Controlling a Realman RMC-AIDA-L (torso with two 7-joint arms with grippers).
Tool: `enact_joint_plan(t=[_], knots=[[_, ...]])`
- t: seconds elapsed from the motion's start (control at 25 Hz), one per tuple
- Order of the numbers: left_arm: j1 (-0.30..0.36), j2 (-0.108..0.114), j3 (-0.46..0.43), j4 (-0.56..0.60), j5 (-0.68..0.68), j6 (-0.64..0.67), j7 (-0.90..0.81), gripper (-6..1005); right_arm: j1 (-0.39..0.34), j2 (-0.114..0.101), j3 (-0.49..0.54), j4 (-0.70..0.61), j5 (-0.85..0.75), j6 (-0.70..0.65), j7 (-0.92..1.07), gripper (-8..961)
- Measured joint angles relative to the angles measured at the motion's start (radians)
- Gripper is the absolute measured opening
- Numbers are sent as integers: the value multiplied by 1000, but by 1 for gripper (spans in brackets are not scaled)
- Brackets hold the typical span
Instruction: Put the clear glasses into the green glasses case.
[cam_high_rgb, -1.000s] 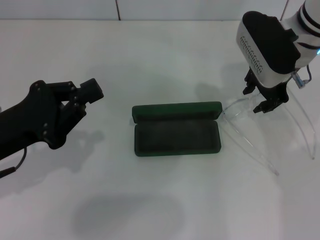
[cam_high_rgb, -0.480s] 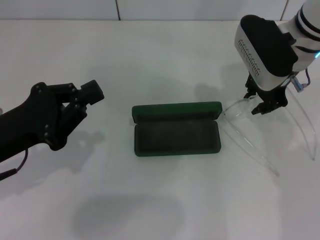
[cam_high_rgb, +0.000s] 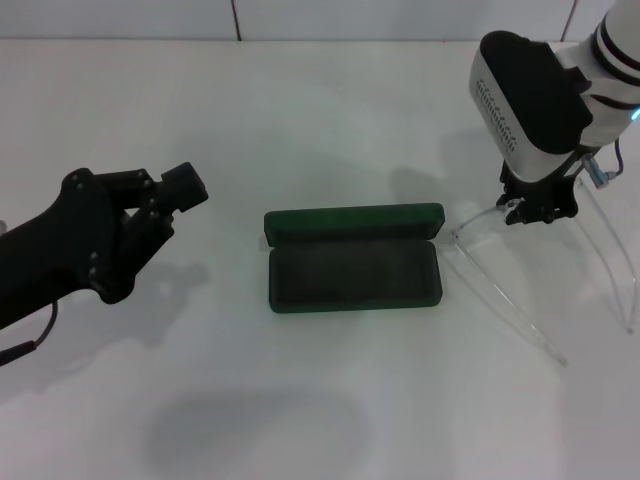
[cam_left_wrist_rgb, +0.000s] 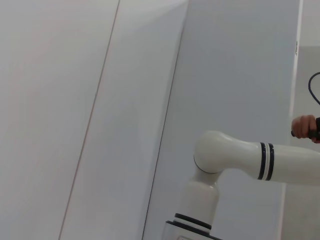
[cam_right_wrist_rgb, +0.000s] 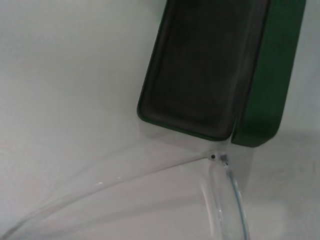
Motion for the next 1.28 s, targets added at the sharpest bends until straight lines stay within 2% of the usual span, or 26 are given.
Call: enact_joint_plan(t=[0.16, 0.32, 0.48, 0.72, 0.96, 1.04, 1.16, 1.28], knots=[[1, 0, 0, -4, -2, 0, 0, 24, -27, 0, -1, -44, 1, -20, 2, 125], [2, 0, 0, -9, -6, 2, 0, 24, -75, 3, -2, -142, 7, -68, 22, 121], [2, 0, 0, -11, -11, 5, 1, 24, -168, -1, 0, -344, 57, -148, 59, 116], [3, 0, 0, -7, -12, 12, 0, 24, -263, -5, 55, -603, 115, -286, 121, 107], [-1, 3, 0, 7, -34, 29, -7, 24, -411, -8, 279, -913, 370, -374, 129, 99], [-1, 4, -1, 22, -41, 40, -21, 24, -451, -9, 359, -971, 468, -377, 129, 96], [-1, 3, 1, 60, -53, 53, -59, 24, -508, -5, 489, -1015, 635, -378, 129, 90], [-3, 1, 16, 97, -67, 59, -100, 24, -573, -3, 579, -982, 850, -378, 121, 88]])
